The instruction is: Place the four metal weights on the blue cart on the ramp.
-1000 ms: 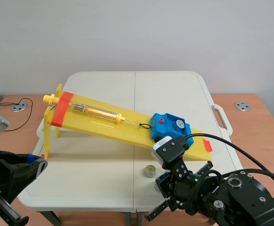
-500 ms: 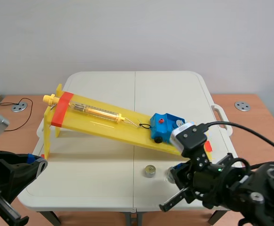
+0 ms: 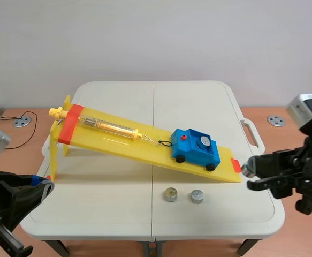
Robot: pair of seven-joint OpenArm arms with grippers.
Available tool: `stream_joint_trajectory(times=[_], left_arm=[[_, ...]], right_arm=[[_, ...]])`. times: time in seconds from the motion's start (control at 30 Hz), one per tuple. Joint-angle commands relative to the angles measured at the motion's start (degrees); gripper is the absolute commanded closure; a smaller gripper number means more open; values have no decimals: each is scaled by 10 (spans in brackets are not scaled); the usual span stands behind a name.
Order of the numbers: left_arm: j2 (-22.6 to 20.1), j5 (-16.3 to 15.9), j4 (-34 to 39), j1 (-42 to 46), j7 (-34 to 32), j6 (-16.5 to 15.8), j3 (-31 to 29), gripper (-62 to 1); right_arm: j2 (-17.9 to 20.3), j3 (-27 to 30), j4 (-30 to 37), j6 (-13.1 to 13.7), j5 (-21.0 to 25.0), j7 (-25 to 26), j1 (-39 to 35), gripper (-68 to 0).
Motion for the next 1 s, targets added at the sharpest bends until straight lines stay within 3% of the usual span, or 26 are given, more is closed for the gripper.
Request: stream_joint_trajectory(times=[0.0,0.13,0.27,0.53,0.97], left_arm=[[4,-44,42,-5,-55,-10,-10,-38],[4,-44,42,-5,-55,-10,-10,-38],[4,-44,42,-5,-55,-10,-10,-38],[4,-44,42,-5,-55,-10,-10,-38],[4,-44,42,-5,-55,-10,-10,-38]], right_arm=[[14,33,62,18,60,44,24,-6],[12,76,64,20,89,47,28,-6],[4,76,63,22,103,59,42,-6],[-42,46,28,22,85,59,124,-6],[-98,-8,-99,22,52,74,237,-6]])
